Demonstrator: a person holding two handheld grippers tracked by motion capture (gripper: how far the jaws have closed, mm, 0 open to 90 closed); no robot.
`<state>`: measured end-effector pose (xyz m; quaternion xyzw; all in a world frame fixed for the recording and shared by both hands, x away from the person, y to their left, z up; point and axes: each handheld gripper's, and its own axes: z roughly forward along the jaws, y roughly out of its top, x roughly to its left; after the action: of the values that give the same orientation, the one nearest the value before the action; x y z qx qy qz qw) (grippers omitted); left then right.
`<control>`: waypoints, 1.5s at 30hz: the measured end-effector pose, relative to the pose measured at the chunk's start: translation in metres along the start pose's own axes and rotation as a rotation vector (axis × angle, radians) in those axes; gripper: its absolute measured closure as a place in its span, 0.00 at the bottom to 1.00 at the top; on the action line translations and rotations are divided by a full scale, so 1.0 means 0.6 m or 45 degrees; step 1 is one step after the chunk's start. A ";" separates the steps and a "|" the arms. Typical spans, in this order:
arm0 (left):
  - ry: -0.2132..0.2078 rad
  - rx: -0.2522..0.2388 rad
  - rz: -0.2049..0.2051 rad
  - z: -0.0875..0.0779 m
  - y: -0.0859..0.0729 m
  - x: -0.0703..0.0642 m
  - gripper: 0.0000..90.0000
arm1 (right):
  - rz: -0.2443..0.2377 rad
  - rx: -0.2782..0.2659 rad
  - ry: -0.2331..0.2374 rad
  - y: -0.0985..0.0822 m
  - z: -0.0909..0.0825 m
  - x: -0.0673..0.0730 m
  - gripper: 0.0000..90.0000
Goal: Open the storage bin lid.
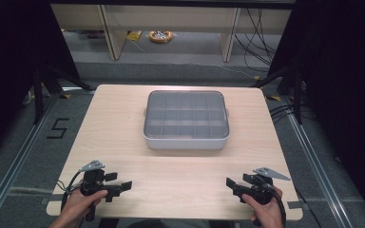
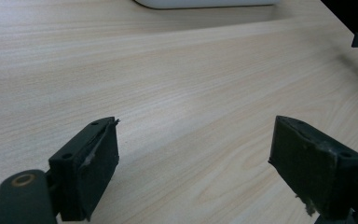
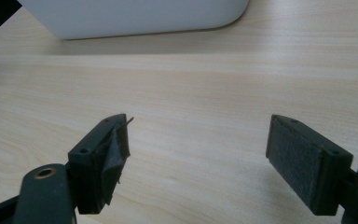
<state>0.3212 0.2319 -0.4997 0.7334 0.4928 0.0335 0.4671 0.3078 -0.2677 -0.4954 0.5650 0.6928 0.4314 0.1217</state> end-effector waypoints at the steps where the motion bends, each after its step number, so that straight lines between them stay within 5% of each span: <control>1: 0.000 0.000 0.000 0.000 0.000 0.000 0.16 | 0.000 0.000 0.000 0.000 0.000 0.000 0.25; 5: -0.012 0.019 -0.015 0.000 0.000 0.002 0.16 | 0.075 -0.004 0.015 -0.001 0.000 0.004 0.25; 20: -0.020 0.006 -0.034 0.001 0.000 0.003 0.16 | 0.087 0.000 0.024 0.000 0.000 0.003 0.25; 21: -0.022 0.012 -0.036 0.000 0.001 0.004 0.16 | 0.033 -0.013 0.021 0.001 0.001 -0.002 0.25; 33: -0.033 0.020 -0.041 0.001 0.001 0.005 0.16 | 0.032 -0.043 0.033 0.001 0.004 -0.006 0.24; 36: -0.053 0.041 -0.067 0.005 0.005 0.009 0.16 | 0.097 -0.035 0.035 0.008 0.007 -0.002 0.25; 37: -0.061 0.039 -0.077 0.005 0.007 0.009 0.16 | 0.097 -0.035 0.035 0.008 0.007 -0.002 0.25; 38: -0.065 0.031 -0.071 0.005 0.008 0.010 0.16 | 0.023 -0.046 0.006 0.012 0.009 -0.010 0.26; 39: -0.056 0.027 -0.072 0.005 0.009 0.010 0.16 | 0.066 -0.055 0.027 0.015 0.010 -0.008 0.26; 40: -0.055 0.024 -0.071 0.006 0.010 0.010 0.16 | 0.033 -0.068 0.027 0.019 0.011 -0.014 0.26; 45: -0.072 0.031 -0.084 0.012 0.019 0.015 0.16 | 0.068 -0.099 0.032 0.037 0.021 -0.017 0.28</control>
<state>0.3373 0.2329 -0.4995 0.7232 0.5035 -0.0089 0.4726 0.3345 -0.2709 -0.4898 0.5726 0.6617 0.4682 0.1233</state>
